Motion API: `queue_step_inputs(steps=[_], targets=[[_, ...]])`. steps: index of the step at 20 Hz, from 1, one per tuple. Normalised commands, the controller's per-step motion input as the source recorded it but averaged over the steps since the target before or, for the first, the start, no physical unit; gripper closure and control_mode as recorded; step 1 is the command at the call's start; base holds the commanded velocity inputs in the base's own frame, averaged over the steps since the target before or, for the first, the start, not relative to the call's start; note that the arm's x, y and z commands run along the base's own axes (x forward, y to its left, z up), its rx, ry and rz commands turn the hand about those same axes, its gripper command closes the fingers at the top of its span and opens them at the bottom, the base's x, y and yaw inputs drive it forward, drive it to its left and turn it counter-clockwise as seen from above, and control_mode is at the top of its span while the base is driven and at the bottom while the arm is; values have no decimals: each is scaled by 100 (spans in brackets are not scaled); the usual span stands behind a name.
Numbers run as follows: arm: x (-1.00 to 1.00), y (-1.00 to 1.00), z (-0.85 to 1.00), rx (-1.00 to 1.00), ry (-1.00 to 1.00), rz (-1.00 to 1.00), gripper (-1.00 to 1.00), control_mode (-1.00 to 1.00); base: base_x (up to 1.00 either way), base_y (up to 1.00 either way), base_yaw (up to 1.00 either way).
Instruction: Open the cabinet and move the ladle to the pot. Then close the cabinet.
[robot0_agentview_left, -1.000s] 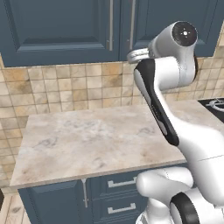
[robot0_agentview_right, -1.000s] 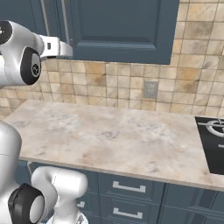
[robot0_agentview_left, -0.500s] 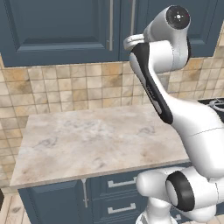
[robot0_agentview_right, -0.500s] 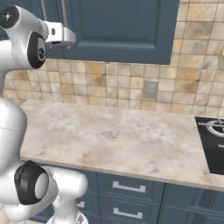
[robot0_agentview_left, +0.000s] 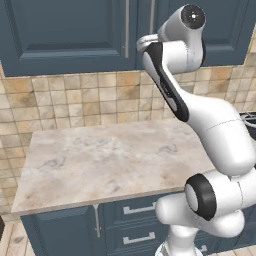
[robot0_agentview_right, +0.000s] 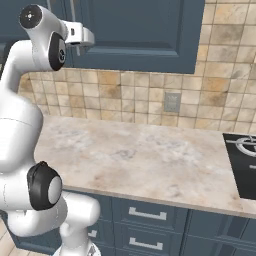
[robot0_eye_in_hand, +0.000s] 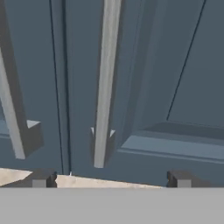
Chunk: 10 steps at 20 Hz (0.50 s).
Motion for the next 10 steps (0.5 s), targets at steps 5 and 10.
queue_step_inputs(steps=[5, 10], targets=[[51, 0, 0, 0, 0, 0, -100, -100, 0, 0, 0], [49, 0, 0, 0, 0, 0, -100, -100, 0, 0, 0]])
